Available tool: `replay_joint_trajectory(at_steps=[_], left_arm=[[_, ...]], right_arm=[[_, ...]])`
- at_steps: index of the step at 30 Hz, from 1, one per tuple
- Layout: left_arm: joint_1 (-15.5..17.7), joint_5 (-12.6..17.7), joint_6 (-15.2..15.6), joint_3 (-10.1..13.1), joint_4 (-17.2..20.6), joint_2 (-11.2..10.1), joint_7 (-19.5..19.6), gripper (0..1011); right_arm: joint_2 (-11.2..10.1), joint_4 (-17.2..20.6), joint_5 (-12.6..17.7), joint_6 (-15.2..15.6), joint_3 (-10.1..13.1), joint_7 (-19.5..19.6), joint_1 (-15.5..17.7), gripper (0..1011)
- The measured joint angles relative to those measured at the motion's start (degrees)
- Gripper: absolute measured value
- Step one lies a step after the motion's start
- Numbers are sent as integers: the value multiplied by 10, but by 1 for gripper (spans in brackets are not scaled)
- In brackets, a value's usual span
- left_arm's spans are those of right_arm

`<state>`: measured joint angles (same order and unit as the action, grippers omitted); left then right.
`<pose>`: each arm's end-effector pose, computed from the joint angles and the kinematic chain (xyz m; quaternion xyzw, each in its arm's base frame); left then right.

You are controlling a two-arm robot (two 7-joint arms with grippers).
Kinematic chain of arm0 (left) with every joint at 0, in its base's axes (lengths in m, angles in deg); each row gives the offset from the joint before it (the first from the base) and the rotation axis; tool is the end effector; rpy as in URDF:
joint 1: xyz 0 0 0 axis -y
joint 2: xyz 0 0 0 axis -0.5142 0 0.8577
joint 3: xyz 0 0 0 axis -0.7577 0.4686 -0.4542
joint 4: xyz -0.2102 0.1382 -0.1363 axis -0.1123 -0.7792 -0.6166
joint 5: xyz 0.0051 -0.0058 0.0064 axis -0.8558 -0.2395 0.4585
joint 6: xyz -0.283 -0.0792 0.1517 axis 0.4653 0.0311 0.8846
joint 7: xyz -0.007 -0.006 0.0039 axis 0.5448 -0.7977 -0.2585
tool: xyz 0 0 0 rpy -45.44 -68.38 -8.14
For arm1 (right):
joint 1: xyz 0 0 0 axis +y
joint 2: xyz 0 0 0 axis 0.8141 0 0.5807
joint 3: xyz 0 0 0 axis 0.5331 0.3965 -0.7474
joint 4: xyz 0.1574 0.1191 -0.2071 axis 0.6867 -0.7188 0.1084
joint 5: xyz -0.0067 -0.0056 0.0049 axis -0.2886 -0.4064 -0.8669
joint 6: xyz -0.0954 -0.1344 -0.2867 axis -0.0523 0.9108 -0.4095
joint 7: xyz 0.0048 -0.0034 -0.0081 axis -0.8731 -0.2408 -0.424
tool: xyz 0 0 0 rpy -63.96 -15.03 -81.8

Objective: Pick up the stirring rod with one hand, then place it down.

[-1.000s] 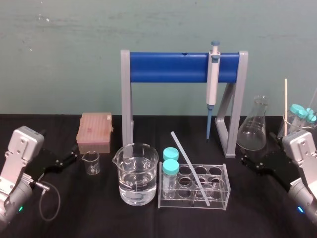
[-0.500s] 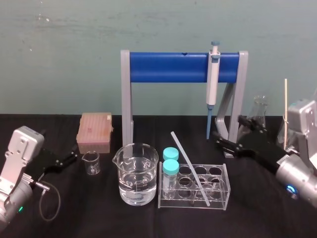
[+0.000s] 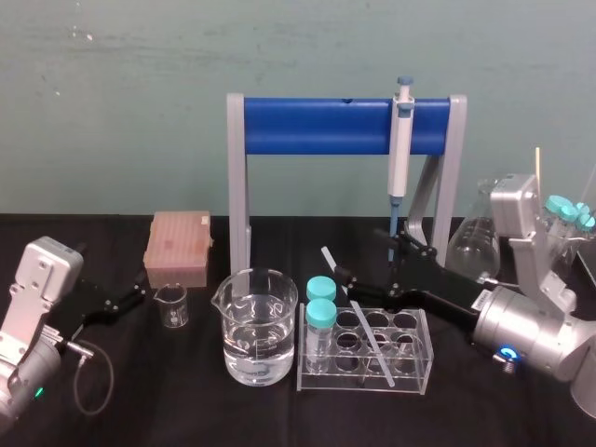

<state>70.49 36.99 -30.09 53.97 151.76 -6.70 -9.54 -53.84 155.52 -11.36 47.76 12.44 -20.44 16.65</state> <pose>0.3782 0.0746 -0.3031 0.1415 -0.1324 0.5799 0.7913 0.4122 -0.0335 -0.2383 -0.0327 -0.0102 -0.3417 0.9392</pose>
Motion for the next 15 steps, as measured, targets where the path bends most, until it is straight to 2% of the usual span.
replay_joint_trajectory(at_steps=[6, 15], left_arm=[[0, 0, 0, 0, 0, 0, 0, 1000], [0, 0, 0, 0, 0, 0, 0, 1000]], right_arm=[[13, -21, -15, 5, -15, -17, -22, 1003], [34, -57, -32, 23, -31, -20, -52, 1003]])
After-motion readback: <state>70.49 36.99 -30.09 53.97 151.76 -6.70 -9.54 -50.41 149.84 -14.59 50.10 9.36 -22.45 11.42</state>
